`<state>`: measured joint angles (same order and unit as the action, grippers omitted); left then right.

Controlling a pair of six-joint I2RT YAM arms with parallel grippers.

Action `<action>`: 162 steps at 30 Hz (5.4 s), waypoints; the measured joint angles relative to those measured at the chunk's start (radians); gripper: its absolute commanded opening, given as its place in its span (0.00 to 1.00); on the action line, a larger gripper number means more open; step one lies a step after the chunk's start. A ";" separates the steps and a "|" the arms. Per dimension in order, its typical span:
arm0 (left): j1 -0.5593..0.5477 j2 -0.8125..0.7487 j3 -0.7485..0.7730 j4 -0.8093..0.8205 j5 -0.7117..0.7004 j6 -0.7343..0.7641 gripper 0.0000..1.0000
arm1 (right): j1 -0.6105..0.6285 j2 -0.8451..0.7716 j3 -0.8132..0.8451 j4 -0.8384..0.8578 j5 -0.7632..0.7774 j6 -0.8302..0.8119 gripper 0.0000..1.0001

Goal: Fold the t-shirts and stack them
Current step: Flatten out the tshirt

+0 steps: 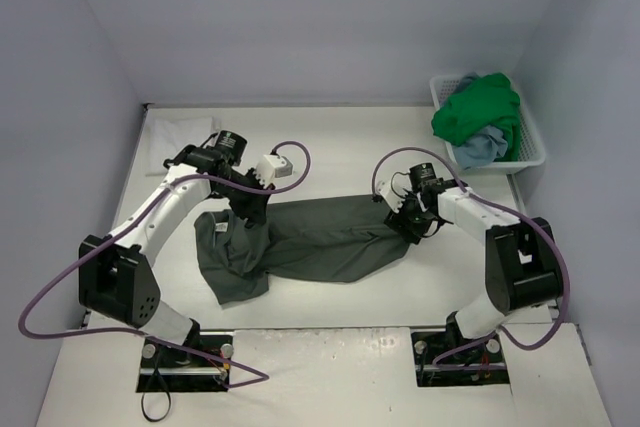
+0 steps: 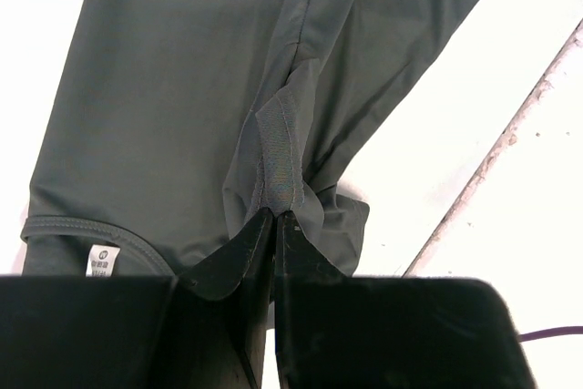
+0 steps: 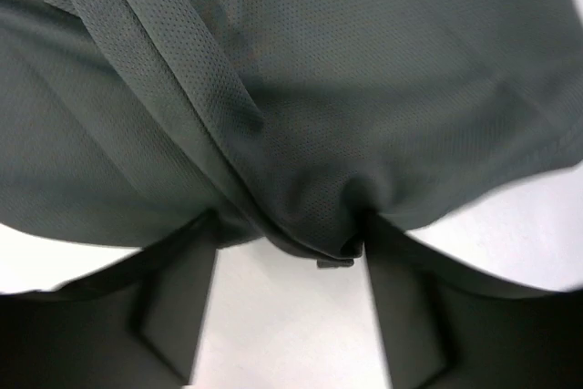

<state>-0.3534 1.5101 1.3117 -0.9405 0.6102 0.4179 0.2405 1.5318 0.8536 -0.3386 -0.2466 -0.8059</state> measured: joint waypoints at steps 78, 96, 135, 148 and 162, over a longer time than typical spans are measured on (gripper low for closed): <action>0.020 -0.592 0.501 -0.071 -0.482 -0.055 0.00 | -0.013 -0.884 0.196 -0.129 0.116 0.079 0.00; 0.016 -0.561 0.006 0.016 -0.119 -0.222 0.50 | -0.032 -0.833 0.152 -0.158 0.073 0.130 0.00; -0.859 0.450 0.267 0.596 -0.421 -0.322 0.61 | -0.052 -0.710 0.177 -0.136 0.311 0.203 0.00; -0.929 0.603 0.412 0.617 -0.451 -0.437 0.61 | -0.057 -0.721 0.177 -0.136 0.312 0.204 0.00; -0.943 0.629 0.412 0.621 -0.470 -0.438 0.61 | -0.057 -0.723 0.177 -0.136 0.311 0.204 0.00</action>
<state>-1.2961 2.1395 1.7237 -0.3199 0.1402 -0.0196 0.1837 0.8093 1.0306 -0.4747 0.0647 -0.6018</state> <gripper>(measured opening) 0.614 0.008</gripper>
